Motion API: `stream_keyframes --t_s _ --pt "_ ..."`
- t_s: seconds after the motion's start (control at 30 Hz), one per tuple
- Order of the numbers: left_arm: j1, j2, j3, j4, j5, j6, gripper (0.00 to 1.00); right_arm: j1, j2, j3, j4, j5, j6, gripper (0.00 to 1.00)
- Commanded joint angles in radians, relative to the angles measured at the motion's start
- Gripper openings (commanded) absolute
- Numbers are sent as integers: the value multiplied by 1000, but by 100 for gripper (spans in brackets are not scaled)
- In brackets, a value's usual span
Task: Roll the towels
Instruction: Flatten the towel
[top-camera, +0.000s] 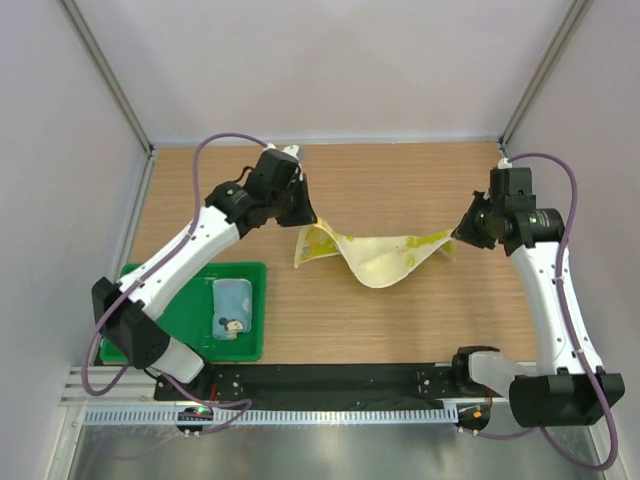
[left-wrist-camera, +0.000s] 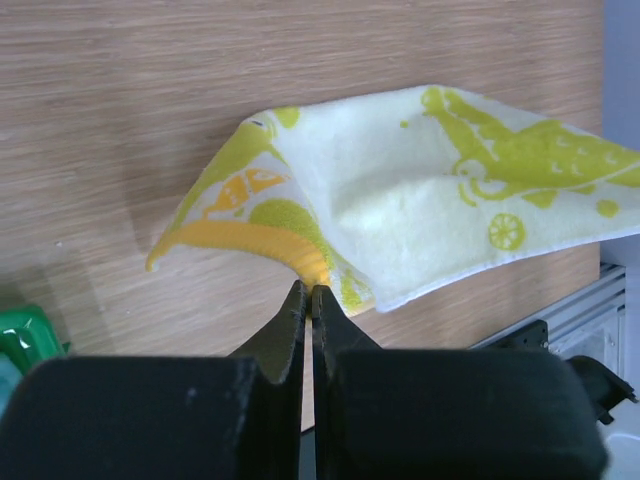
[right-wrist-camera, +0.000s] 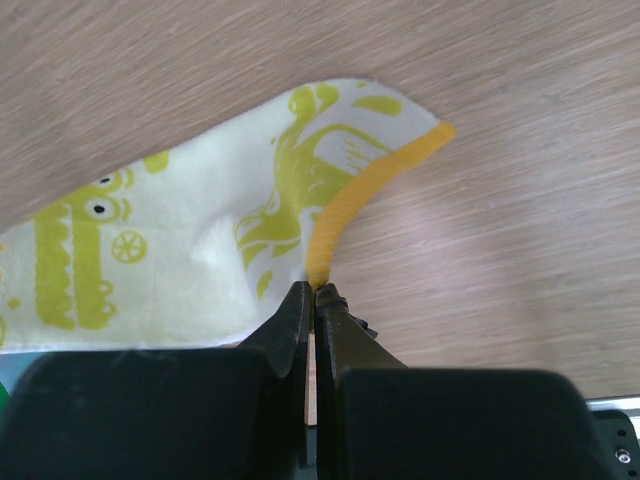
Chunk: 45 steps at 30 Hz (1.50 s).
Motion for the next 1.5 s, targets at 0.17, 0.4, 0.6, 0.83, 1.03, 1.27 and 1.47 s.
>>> stream_keyframes --t_s 0.17,0.4,0.6,0.83,1.03,1.27,1.47 --pt "2 -266 -58 -171 -44 17 0 4 -211 88 -166 53 26 1" --pt "2 -418 -112 -285 -71 -17 0 4 -305 99 -269 110 74 1" --pt "3 -402 -206 -261 -78 -62 0 2 -209 -17 -171 95 121 1" --pt "152 -224 -227 -175 16 -42 0 2 24 -73 41 104 151 1" --pt "245 41 -143 -103 66 27 0 -36 337 7 197 92 131 1" --pt "325 310 53 -84 139 44 0 -50 702 232 236 55 106 1" --pt "428 514 207 -87 255 -5 1 -56 957 553 149 43 98 36"
